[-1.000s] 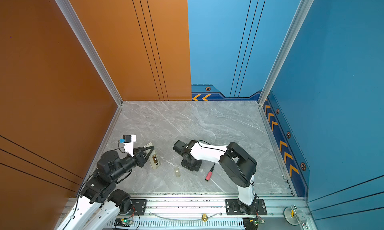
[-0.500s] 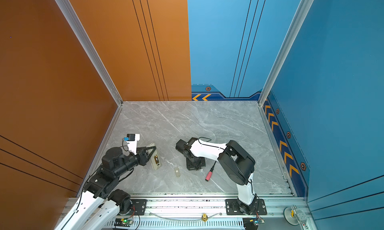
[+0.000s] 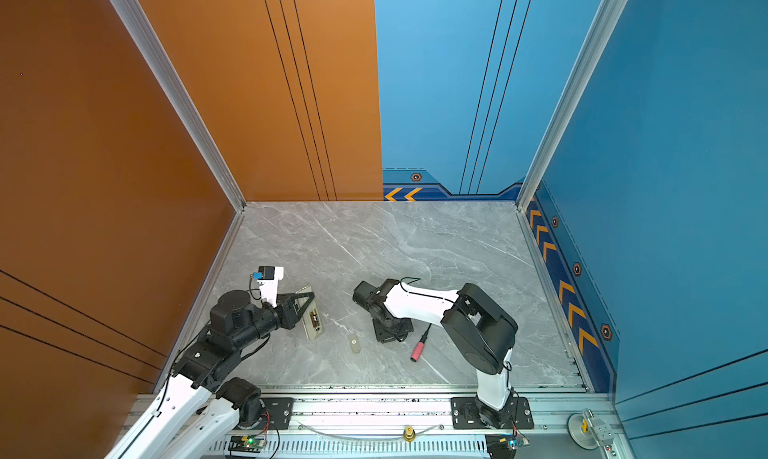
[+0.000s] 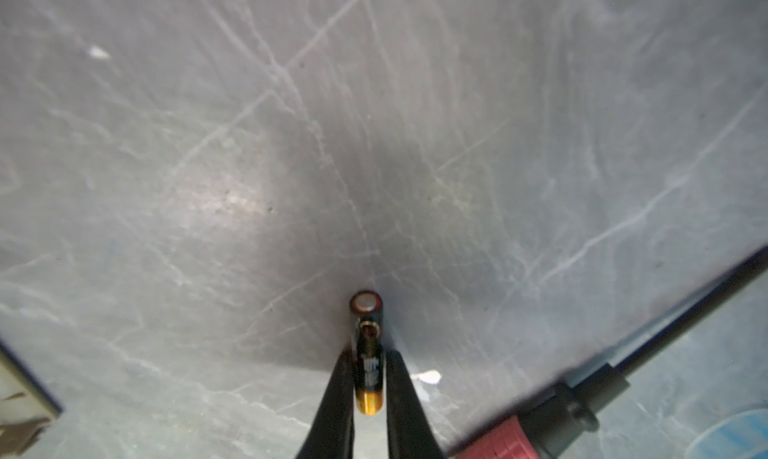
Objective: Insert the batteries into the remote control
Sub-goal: 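Lift the battery upright in the right gripper and carry it toward the remote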
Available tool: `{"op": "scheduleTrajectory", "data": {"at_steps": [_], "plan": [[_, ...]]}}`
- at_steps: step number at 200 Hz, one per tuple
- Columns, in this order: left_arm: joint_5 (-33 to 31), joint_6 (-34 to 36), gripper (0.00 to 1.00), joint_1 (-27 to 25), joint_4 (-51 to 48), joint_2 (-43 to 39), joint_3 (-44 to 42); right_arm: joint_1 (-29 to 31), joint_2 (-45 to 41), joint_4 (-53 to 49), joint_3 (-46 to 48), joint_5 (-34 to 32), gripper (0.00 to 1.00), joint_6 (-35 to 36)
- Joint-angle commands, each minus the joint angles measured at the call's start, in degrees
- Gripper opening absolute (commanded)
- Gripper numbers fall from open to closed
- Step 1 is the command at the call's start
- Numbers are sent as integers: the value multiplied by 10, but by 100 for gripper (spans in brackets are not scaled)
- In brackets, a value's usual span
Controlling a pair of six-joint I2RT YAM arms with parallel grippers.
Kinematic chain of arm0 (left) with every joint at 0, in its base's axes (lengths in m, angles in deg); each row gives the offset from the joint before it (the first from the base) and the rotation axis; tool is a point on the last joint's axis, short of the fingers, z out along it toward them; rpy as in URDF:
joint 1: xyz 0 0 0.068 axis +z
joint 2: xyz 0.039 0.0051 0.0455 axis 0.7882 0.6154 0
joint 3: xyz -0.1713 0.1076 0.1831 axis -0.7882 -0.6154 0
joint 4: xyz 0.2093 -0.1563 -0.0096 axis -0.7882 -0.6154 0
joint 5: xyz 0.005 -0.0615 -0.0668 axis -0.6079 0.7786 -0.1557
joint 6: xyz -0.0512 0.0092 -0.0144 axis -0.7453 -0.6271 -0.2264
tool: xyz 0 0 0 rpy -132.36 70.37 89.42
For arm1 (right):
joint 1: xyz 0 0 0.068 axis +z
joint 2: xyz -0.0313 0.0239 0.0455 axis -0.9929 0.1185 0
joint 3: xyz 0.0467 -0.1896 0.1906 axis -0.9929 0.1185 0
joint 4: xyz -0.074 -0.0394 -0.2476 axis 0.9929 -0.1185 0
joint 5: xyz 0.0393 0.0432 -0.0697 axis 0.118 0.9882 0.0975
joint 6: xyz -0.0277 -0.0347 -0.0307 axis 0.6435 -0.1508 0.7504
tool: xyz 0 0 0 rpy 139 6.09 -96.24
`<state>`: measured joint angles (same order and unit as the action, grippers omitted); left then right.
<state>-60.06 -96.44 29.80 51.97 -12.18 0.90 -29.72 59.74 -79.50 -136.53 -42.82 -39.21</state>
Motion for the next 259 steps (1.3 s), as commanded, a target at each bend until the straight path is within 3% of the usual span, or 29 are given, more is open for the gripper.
{"op": "scheduleTrajectory", "data": {"at_steps": [1,130,187,220,259], "plan": [[-5,8,0,2,11,-1,4,4,-3,18,19,-6,16,2],[-10,10,0,2,11,-7,2,4,-43,35,71,-1,15,-57],[-9,11,0,-1,8,-10,3,3,-39,51,82,-10,10,-34],[-6,10,0,-11,12,-1,2,16,-79,85,97,-21,6,-16],[56,-28,0,-17,114,35,-18,59,-158,110,103,-57,0,18]]}}
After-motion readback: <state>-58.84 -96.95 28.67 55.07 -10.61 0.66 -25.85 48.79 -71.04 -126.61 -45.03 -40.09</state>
